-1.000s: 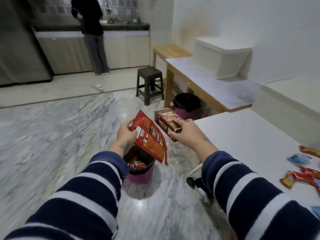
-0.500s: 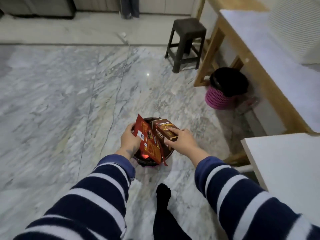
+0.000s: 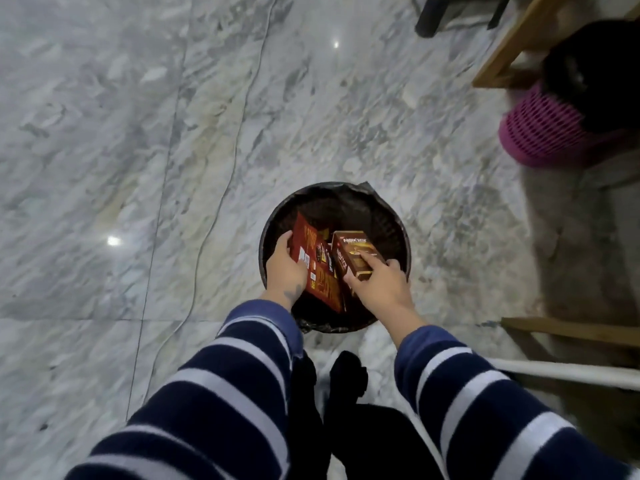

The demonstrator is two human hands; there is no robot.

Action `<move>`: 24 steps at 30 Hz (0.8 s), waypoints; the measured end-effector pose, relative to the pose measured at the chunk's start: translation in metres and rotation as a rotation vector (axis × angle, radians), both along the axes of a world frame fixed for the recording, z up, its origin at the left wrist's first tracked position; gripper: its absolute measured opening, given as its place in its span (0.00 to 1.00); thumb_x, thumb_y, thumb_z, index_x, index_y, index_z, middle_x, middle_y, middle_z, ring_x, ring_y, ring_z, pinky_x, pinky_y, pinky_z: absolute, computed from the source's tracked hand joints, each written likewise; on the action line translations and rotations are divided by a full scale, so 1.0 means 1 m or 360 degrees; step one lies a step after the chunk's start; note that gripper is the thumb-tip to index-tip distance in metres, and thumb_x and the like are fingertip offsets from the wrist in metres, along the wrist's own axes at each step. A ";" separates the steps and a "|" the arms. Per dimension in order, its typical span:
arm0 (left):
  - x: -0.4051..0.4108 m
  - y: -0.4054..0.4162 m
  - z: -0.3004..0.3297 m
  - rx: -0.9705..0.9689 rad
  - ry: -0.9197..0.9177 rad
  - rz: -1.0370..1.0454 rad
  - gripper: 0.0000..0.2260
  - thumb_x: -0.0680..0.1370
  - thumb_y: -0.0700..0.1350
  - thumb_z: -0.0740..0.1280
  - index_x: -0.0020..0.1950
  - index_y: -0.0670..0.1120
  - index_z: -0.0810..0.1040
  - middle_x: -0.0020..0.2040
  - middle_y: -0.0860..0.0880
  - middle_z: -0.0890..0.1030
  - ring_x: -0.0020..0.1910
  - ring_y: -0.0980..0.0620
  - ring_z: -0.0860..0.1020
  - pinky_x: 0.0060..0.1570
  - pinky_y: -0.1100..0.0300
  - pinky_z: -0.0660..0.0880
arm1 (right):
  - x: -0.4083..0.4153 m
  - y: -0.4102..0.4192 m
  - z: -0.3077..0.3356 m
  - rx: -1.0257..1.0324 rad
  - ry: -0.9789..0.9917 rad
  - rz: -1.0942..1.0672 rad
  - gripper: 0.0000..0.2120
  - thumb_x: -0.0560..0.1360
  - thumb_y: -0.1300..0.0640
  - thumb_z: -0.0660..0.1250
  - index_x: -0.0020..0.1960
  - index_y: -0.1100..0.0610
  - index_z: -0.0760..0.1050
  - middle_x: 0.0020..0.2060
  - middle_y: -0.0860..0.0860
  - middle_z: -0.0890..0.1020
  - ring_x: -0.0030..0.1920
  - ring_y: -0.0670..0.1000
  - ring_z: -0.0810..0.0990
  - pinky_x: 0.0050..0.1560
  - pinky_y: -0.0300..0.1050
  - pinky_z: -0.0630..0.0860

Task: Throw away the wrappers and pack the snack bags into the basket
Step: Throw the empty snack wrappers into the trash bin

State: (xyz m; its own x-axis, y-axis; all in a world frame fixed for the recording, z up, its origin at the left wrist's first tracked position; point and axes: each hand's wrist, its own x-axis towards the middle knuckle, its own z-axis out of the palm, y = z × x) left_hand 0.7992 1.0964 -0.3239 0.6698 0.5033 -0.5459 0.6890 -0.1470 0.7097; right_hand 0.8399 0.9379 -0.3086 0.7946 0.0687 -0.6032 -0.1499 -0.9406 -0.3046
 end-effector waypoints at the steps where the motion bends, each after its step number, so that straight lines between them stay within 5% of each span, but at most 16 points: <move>1: 0.006 0.003 -0.018 0.0010 0.0011 -0.0033 0.25 0.78 0.43 0.63 0.74 0.49 0.61 0.64 0.45 0.76 0.60 0.46 0.76 0.61 0.50 0.73 | 0.006 0.004 -0.016 0.0003 -0.0001 0.0019 0.32 0.71 0.36 0.64 0.72 0.41 0.61 0.68 0.56 0.64 0.65 0.60 0.67 0.61 0.54 0.72; 5: 0.013 0.013 -0.064 0.0006 0.0232 -0.0161 0.32 0.77 0.42 0.66 0.77 0.47 0.54 0.71 0.42 0.69 0.68 0.43 0.70 0.67 0.50 0.67 | 0.015 0.012 -0.056 -0.0082 0.0164 0.0128 0.36 0.70 0.34 0.65 0.73 0.40 0.57 0.75 0.54 0.53 0.71 0.61 0.60 0.64 0.57 0.67; 10: 0.012 0.019 -0.043 0.0021 0.0335 -0.0308 0.29 0.76 0.39 0.65 0.75 0.44 0.58 0.70 0.42 0.70 0.67 0.43 0.70 0.66 0.54 0.68 | 0.014 0.014 -0.038 -0.0086 0.0176 0.0101 0.27 0.75 0.40 0.63 0.71 0.46 0.63 0.72 0.55 0.60 0.69 0.60 0.62 0.62 0.57 0.69; 17: 0.036 0.012 0.092 0.0160 0.0355 -0.0751 0.24 0.78 0.41 0.63 0.73 0.45 0.63 0.65 0.44 0.75 0.60 0.48 0.75 0.51 0.63 0.67 | 0.037 -0.004 0.083 -0.0009 0.0197 0.0230 0.22 0.76 0.44 0.61 0.69 0.47 0.67 0.67 0.55 0.67 0.65 0.60 0.67 0.61 0.53 0.71; 24: 0.073 -0.041 0.262 0.0357 0.0198 -0.1450 0.19 0.79 0.42 0.60 0.70 0.45 0.68 0.66 0.43 0.74 0.63 0.44 0.73 0.60 0.56 0.69 | 0.041 -0.080 0.236 -0.0012 0.0128 0.0047 0.23 0.76 0.47 0.62 0.70 0.52 0.68 0.70 0.55 0.68 0.68 0.57 0.68 0.67 0.49 0.68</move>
